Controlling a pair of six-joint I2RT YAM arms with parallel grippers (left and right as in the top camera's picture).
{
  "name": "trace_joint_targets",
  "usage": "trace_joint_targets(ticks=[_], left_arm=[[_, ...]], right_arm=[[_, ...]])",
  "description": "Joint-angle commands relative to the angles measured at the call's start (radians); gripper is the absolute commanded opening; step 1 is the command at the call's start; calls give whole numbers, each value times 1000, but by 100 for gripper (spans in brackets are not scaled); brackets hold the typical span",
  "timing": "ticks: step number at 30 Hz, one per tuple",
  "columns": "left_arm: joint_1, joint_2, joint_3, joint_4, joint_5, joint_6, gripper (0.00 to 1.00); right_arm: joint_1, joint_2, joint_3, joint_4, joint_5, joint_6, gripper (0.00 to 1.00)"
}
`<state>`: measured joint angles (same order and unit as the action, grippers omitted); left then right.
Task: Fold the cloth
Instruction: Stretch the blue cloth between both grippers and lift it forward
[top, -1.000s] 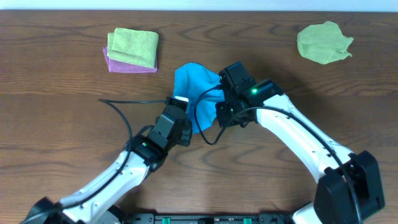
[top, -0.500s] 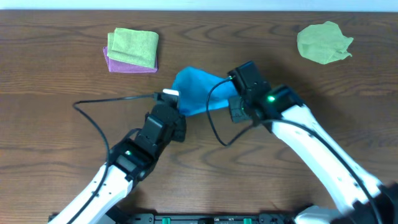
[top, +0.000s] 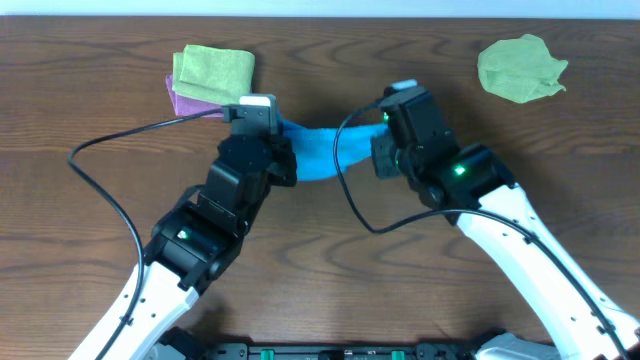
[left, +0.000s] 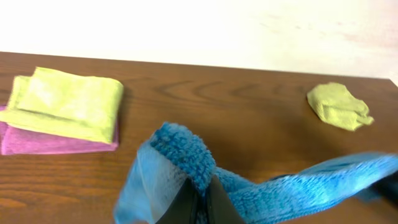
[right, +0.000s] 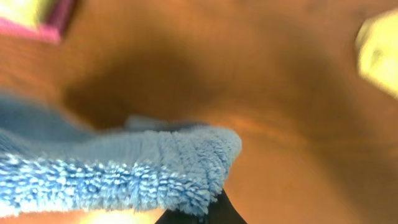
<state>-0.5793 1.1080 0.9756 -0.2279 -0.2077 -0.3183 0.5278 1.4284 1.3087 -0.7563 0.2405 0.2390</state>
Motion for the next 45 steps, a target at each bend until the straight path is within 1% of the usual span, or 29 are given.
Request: trace_joint_targets(ticks=[1,5,9,12,16,19,23,28,32,35,38,42,45], left_arm=[[23,13,30,0,-20,-20,6],[30,16,45,10,-11,-34,5],[30,16,49,63,-9,-34,6],[30,21,49,76,-9,-46,6],[31,59,49,96,10,-71,5],[38,118,49,166,31,-72,6],[95,217,78,233,92,-79,6],[192,332,183,237,186,-78,6],[234,390,269,230,251,-60,5],[237,399,306,206,272,-39,5],[237,393,311,152,281,-32,5],[239,389,311,5,280,-25,6],[239,390,311,-121,278,-15,6]], right_arm=[[-10,-11,78,47,98,-48,1],[-28,-11,127,90,100,-80,1],[-43,-11,148,99,98,-92,1],[-43,-6,148,87,95,-103,1],[-44,14,148,110,93,-120,1],[-53,52,148,158,93,-156,1],[-84,133,148,248,93,-218,1],[-125,208,151,380,101,-264,1],[-135,213,152,417,120,-282,1],[-135,212,162,383,134,-292,1],[-134,212,166,312,133,-293,1],[-132,212,166,178,90,-287,1],[-132,212,166,67,29,-254,1]])
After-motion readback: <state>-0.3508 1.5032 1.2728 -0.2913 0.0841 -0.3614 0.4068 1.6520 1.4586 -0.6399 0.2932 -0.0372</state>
